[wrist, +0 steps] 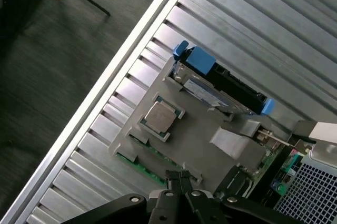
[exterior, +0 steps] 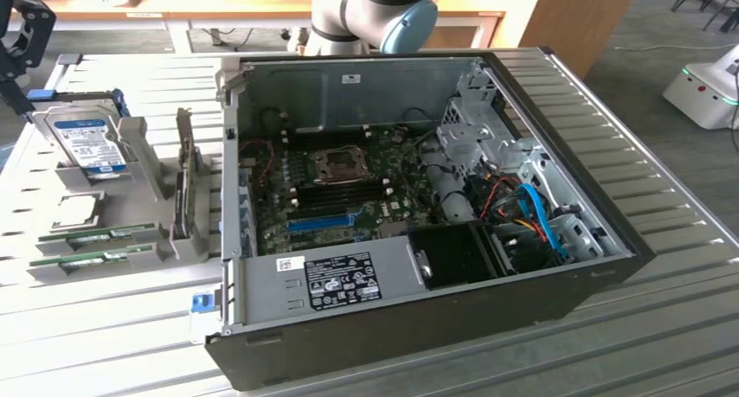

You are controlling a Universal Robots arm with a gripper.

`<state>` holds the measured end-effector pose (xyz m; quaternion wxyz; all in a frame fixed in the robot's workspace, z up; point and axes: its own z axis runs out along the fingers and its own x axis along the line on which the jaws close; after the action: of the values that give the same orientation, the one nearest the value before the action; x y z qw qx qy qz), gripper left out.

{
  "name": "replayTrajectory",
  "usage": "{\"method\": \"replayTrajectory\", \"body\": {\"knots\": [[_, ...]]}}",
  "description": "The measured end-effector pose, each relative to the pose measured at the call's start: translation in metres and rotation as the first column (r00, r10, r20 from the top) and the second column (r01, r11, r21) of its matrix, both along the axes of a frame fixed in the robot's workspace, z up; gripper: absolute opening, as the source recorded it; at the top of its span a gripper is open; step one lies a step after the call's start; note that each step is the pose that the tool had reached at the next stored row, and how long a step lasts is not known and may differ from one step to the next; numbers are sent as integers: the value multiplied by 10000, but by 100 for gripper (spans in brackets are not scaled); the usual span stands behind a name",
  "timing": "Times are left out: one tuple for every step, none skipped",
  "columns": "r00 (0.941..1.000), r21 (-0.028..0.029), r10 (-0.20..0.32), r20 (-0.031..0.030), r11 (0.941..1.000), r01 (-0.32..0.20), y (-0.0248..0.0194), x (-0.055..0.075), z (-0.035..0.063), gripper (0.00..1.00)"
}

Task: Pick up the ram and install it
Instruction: 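Pick up the ram and move it above insertion slot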

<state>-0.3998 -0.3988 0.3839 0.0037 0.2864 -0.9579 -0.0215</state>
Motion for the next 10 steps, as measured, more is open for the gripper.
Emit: {"method": "replayTrajectory", "body": {"knots": [[9999,0,125,0,9999,-125,0,0,-1,11],[9997,0,247,1,9997,-247,0,0,-1,11],[9993,0,373,0,9993,-373,0,0,-1,11],[9987,0,508,0,9987,-508,0,0,-2,11],[9980,0,633,1,9980,-633,0,0,-2,11],[9971,0,759,0,9971,-759,0,0,-3,11],[9961,0,887,0,9961,-887,0,0,-3,11],[9948,0,1014,0,9948,-1014,0,0,-3,11],[9935,0,1141,0,9935,-1141,0,0,-4,11],[9919,1,1268,0,9919,-1268,0,0,-5,11]]}}
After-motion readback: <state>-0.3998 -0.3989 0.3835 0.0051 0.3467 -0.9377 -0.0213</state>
